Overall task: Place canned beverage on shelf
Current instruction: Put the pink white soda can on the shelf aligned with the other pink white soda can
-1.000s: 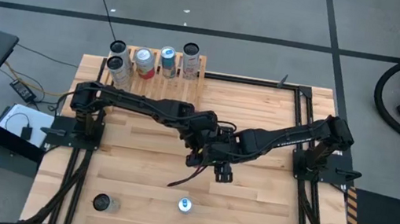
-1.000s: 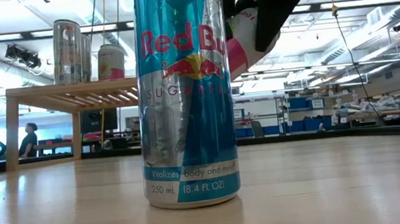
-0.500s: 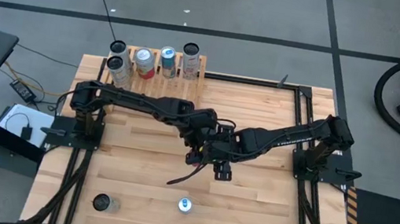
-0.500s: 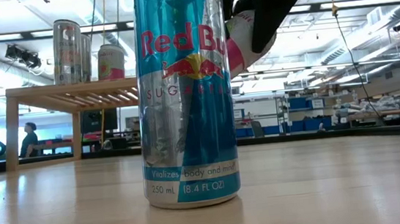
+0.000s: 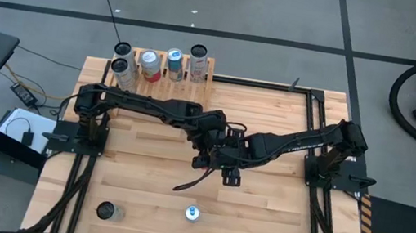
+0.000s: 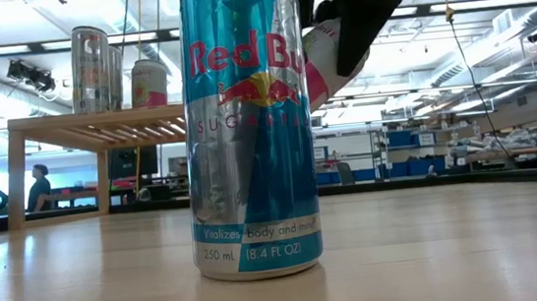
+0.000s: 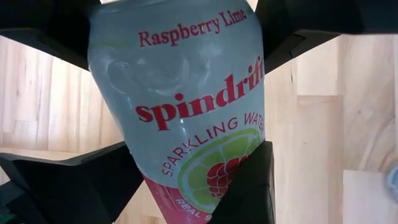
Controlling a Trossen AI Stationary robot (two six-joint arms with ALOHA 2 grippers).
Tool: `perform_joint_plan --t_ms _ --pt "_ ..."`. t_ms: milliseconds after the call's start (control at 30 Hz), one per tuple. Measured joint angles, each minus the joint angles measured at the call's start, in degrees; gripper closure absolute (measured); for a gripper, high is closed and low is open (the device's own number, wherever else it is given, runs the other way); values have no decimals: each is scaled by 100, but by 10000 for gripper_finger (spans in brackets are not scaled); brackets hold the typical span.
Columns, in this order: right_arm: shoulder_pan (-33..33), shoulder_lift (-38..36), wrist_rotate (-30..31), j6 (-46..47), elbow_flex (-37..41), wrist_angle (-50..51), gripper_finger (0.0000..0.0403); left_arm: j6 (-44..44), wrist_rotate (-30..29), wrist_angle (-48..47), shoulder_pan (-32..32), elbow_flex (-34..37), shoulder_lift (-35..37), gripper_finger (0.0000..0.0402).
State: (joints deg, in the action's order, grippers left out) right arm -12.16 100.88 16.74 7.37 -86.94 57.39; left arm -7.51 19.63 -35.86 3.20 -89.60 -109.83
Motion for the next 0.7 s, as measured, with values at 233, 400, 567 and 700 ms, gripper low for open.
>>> perform_joint_plan --t_ms 233,400,567,700 --pt "-2 -2 -88 40 0 11 86 54 3 18 -9 0 -1 85" --pt "-2 -2 -97 28 -2 11 85 53 1 12 -11 0 -1 85" --pt "0 -2 -101 -43 -2 13 85 51 -6 -4 -11 0 -1 85" --pt "5 -2 -140 -74 -2 11 84 67 152 -9 -9 -2 -1 85"
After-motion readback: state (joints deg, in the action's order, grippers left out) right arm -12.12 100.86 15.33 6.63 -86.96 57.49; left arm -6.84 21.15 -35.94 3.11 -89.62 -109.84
